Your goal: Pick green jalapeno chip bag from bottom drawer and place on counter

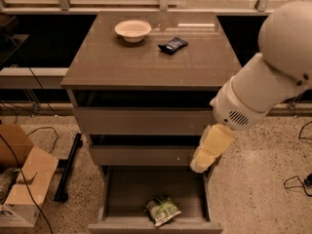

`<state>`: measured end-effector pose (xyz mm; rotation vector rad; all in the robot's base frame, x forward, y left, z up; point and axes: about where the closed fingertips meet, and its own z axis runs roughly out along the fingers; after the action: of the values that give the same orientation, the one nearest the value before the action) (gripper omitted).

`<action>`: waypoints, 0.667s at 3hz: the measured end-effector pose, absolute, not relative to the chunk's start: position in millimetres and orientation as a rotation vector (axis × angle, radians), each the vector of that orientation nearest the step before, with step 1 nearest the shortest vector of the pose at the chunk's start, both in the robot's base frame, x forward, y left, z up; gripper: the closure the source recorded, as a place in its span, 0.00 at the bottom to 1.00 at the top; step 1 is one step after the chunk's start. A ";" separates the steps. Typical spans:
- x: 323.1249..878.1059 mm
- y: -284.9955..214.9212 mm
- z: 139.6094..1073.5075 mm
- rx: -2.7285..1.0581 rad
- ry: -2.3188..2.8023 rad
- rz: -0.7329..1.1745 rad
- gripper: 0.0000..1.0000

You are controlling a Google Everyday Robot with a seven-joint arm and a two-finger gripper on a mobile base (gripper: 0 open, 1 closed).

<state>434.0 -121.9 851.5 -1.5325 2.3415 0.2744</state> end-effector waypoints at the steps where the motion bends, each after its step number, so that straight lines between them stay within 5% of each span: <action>1: 434.8 -104.5 788.6 -1.463 2.291 0.497 0.00; 2: 434.6 -104.6 789.0 -1.464 2.292 0.494 0.00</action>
Offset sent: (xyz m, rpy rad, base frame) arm -0.0013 0.0122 -0.0529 0.1245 0.0449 -0.0088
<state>434.6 -104.6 789.0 -1.4639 2.2921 0.4939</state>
